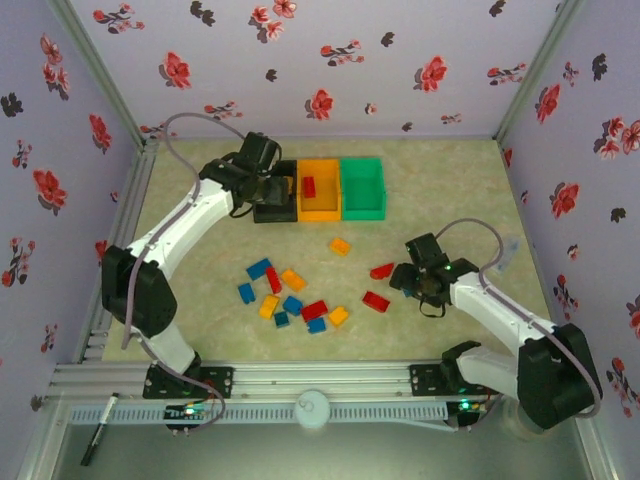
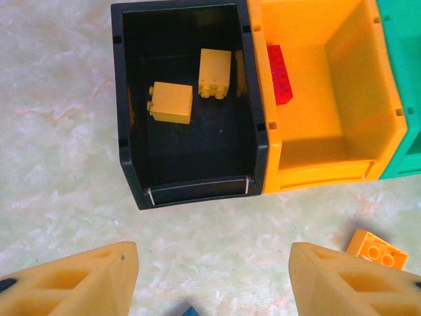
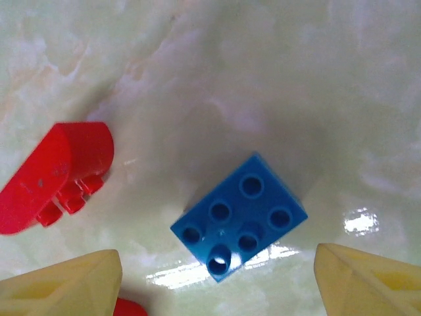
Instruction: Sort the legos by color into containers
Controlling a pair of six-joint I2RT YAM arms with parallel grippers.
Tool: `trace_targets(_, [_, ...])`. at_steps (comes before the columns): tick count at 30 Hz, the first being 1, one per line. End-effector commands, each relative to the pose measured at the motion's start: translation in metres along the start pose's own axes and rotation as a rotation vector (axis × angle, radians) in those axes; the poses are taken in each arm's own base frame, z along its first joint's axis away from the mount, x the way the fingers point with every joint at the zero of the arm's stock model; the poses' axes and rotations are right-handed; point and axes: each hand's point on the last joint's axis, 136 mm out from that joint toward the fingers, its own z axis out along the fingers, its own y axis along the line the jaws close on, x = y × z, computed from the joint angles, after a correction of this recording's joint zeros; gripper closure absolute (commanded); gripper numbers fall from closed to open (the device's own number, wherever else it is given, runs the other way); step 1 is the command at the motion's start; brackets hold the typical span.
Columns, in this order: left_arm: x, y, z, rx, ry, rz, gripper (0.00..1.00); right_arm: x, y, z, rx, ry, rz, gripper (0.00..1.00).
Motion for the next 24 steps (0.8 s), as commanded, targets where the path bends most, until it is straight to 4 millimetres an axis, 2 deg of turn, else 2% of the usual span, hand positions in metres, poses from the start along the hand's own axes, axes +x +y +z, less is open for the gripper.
trace_targets(1, [-0.002,-0.004,-0.012,0.024,-0.027,0.002,0.38,-0.005,0.003,0.005,-0.027,-0.001,0.02,0.23])
trace_targets(13, [0.0,-0.002,-0.021,0.028,-0.037,0.013,0.39,-0.012,0.003,0.015,-0.02,0.032,0.012,0.25])
trace_targets(19, [0.0,-0.003,-0.022,0.03,-0.039,0.015,0.4,-0.015,0.003,0.019,-0.015,0.035,0.003,0.29])
trace_targets(24, [0.003,-0.002,-0.024,0.029,-0.035,0.019,0.41,-0.015,0.003,0.022,-0.009,0.05,-0.011,0.37])
